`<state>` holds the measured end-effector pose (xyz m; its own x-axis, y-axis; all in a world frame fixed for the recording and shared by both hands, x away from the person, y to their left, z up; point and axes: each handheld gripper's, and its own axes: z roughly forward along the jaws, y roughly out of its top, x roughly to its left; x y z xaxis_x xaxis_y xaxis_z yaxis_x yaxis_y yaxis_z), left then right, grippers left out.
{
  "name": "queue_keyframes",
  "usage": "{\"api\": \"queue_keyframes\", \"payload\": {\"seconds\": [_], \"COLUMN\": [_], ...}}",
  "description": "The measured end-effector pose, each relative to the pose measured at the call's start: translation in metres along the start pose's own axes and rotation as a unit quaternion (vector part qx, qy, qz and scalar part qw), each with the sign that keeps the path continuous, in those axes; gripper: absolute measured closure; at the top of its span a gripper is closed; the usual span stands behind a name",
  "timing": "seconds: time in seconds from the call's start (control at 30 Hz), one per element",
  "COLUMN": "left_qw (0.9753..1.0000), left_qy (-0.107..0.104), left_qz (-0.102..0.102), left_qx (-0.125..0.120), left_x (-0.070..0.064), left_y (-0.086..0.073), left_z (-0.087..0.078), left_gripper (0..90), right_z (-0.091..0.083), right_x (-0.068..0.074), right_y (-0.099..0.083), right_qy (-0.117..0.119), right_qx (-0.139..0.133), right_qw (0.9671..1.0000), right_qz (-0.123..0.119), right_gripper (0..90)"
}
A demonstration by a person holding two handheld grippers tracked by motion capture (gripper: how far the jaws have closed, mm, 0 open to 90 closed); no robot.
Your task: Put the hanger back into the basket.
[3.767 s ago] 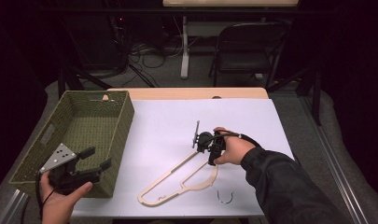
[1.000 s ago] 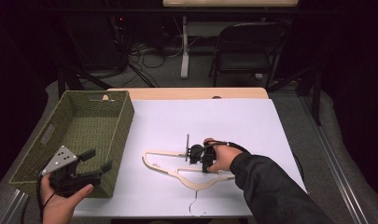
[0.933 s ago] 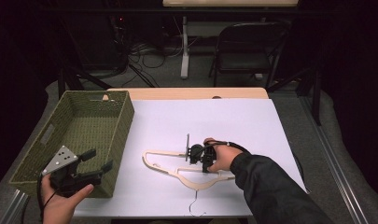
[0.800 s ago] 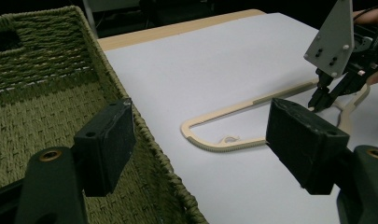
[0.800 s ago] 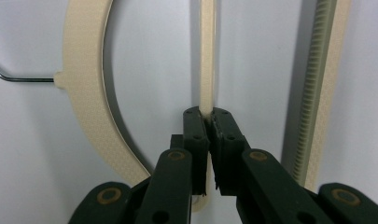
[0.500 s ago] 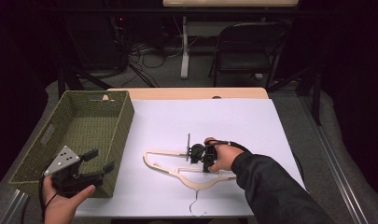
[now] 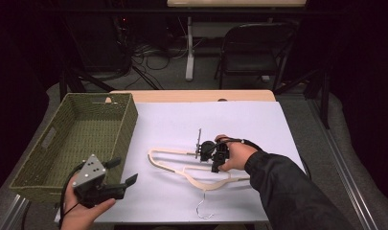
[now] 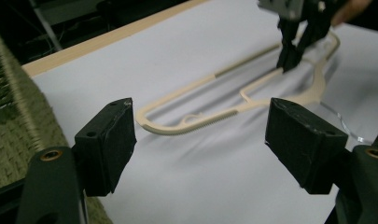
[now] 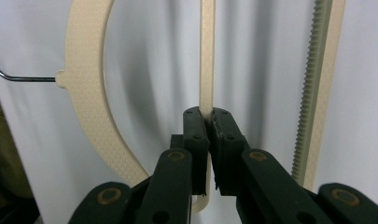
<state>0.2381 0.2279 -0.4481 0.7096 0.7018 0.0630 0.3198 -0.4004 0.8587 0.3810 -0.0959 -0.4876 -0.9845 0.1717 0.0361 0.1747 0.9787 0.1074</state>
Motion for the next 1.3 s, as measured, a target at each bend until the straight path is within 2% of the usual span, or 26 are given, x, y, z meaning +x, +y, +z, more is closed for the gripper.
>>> {"api": "queue_keyframes", "payload": {"seconds": [0.07, 0.23, 0.37, 0.53, 0.7, 1.07, 1.17, 1.3], "left_qw": [0.9999, 0.9995, 0.9994, 0.9992, 0.9966, 0.9929, 0.9926, 0.9898], "left_qy": [-0.007, -0.030, -0.033, -0.018, 0.007, 0.024, 0.028, 0.034], "left_qz": [0.011, 0.002, 0.009, 0.036, 0.081, 0.116, 0.118, 0.139], "left_qx": [0.006, 0.005, 0.003, 0.004, 0.014, -0.003, -0.004, 0.000], "left_x": [-0.005, -0.010, -0.016, -0.025, -0.032, -0.039, -0.039, -0.040], "left_y": [-0.001, -0.005, -0.006, -0.007, -0.008, 0.004, 0.006, 0.010], "left_z": [0.008, 0.024, 0.034, 0.047, 0.059, 0.066, 0.068, 0.073], "left_gripper": [24.4, 24.5, 24.2, 24.2, 24.4, 23.0, 23.0, 23.3], "right_z": [-0.006, -0.018, -0.024, -0.030, -0.035, -0.057, -0.062, -0.064], "right_x": [-0.001, 0.000, 0.002, 0.004, 0.008, 0.014, 0.014, 0.014], "right_y": [-0.001, -0.003, -0.004, -0.004, -0.002, 0.010, 0.013, 0.017], "right_qy": [-0.005, -0.004, -0.004, -0.001, 0.002, 0.001, 0.001, 0.002], "right_qx": [0.001, -0.007, -0.006, -0.009, -0.010, -0.014, -0.016, -0.012], "right_qw": [1.0000, 1.0000, 1.0000, 1.0000, 1.0000, 0.9998, 0.9998, 0.9999], "right_qz": [-0.005, 0.001, 0.002, 0.002, -0.001, -0.012, -0.013, -0.012], "right_gripper": [86.1, 86.1, 86.0, 86.1, 86.1, 86.0, 86.0, 86.0]}}
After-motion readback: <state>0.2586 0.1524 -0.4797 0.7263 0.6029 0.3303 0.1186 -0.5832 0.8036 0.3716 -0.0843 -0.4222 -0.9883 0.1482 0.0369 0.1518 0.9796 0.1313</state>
